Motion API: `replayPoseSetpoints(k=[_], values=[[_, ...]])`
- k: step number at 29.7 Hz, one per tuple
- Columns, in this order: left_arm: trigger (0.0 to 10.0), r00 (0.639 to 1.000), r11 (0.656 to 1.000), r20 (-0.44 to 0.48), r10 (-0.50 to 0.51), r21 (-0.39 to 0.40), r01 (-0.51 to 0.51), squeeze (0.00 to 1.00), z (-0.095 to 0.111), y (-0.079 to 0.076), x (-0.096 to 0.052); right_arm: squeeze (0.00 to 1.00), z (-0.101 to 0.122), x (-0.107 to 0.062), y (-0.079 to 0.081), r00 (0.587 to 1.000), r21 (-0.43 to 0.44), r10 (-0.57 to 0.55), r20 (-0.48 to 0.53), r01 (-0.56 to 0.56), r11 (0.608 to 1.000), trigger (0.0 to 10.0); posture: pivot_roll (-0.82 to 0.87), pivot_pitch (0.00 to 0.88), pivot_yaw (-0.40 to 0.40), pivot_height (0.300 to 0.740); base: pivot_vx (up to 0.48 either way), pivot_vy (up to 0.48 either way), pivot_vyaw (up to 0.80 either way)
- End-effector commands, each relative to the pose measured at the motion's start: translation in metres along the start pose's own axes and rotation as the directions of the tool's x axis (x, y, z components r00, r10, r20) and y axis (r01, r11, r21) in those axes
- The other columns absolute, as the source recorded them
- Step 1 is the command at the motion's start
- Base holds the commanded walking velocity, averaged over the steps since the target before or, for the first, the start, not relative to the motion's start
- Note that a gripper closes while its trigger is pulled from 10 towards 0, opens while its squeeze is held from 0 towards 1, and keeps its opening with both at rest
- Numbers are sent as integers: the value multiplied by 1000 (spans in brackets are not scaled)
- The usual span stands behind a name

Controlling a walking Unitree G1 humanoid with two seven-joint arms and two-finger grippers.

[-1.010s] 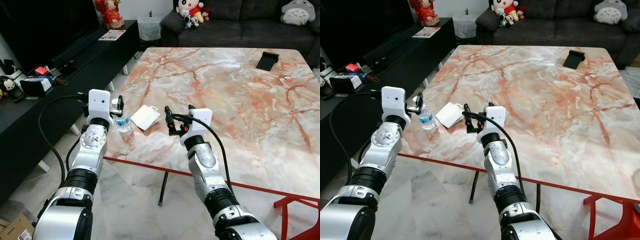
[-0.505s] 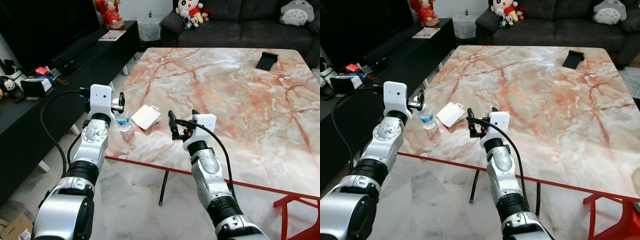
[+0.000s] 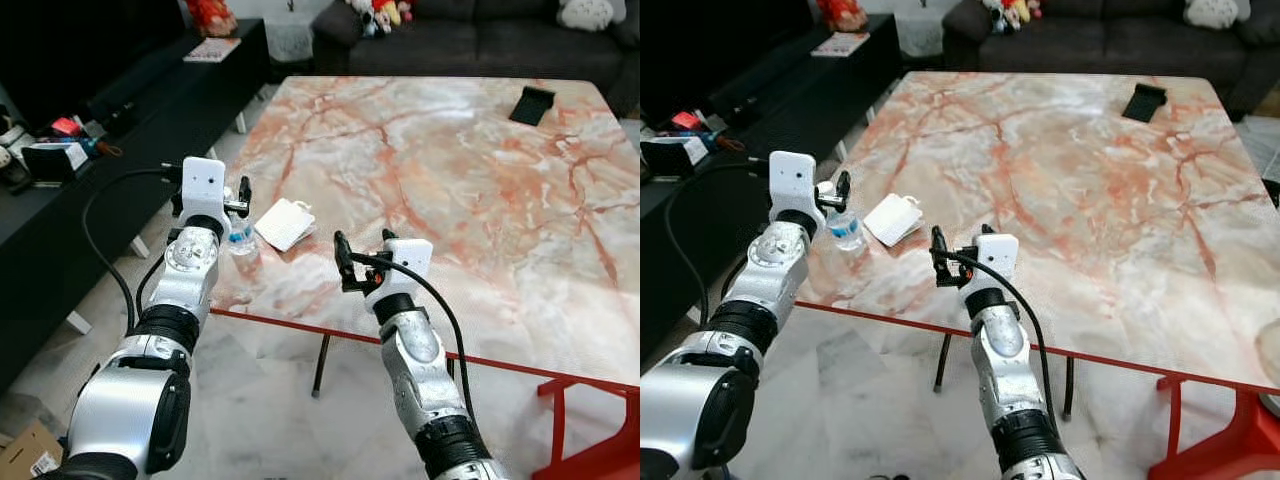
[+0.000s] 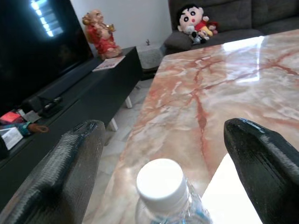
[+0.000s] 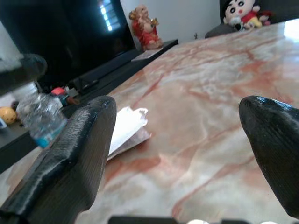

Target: Picking trash to rubbish bin

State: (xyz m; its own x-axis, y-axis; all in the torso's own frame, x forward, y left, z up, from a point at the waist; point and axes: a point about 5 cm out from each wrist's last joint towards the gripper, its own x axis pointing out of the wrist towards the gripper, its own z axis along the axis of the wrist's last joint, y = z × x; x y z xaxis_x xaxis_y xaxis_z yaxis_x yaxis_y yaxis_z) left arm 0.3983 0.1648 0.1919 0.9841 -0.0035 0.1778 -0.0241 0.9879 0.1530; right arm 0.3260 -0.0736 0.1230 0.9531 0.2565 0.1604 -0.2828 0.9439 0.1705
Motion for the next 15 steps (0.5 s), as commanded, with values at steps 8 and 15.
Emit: replayPoseSetpoints(k=[8, 15], values=[[10000, 1000, 999, 3, 29, 24, -29, 0, 7, 16, 4, 0, 22, 8, 16, 996, 15, 75, 47, -76, 997, 10000, 55, 155, 75, 740, 0, 0, 0], [10000, 999, 998, -3, 48, 33, -48, 0, 7, 21, 5, 0, 31, 13, 22, 993, 20, 100, 61, -102, 995, 10000, 63, 169, 78, 740, 0, 0, 0]])
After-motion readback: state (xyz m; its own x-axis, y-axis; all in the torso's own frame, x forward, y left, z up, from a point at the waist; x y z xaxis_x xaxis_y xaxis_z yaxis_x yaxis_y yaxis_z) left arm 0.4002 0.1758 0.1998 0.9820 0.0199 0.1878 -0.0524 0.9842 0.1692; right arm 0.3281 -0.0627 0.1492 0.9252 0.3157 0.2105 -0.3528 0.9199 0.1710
